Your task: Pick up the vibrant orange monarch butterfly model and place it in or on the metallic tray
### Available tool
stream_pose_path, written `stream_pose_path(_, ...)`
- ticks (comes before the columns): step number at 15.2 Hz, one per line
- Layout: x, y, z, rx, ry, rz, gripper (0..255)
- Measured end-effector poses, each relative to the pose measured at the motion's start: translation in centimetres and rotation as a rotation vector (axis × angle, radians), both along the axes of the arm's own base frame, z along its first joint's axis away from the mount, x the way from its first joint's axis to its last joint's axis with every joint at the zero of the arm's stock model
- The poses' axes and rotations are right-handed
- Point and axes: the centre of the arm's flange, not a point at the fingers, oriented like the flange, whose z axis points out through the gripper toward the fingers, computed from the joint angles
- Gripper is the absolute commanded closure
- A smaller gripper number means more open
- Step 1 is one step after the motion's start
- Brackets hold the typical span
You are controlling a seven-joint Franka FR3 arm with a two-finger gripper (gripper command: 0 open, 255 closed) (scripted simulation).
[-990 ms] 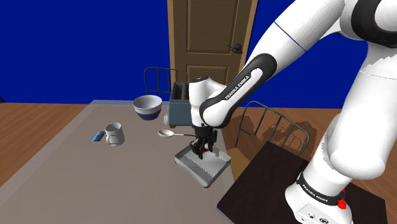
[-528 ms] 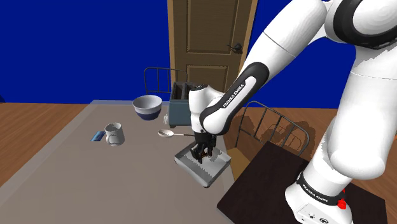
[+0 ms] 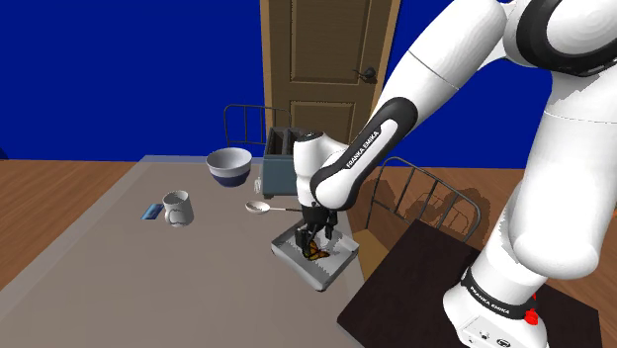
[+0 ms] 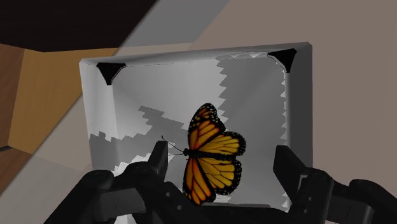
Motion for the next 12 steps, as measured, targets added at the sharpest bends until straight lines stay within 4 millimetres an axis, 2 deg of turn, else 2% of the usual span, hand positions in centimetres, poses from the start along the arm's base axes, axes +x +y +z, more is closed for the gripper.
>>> stream_pose_path(4, 0.0, 0.0, 0.0, 0.0, 0.0, 0.0, 0)
stream_pose_path(6, 0.3, 0.1, 1.6, 0.0, -0.001, 0.0, 0)
stream_pose_path(8, 0.7, 0.1, 4.1, 0.001, -0.002, 0.0, 0)
stream_pose_path(12, 0.8, 0.1, 4.9, 0.0, 0.0, 0.0, 0)
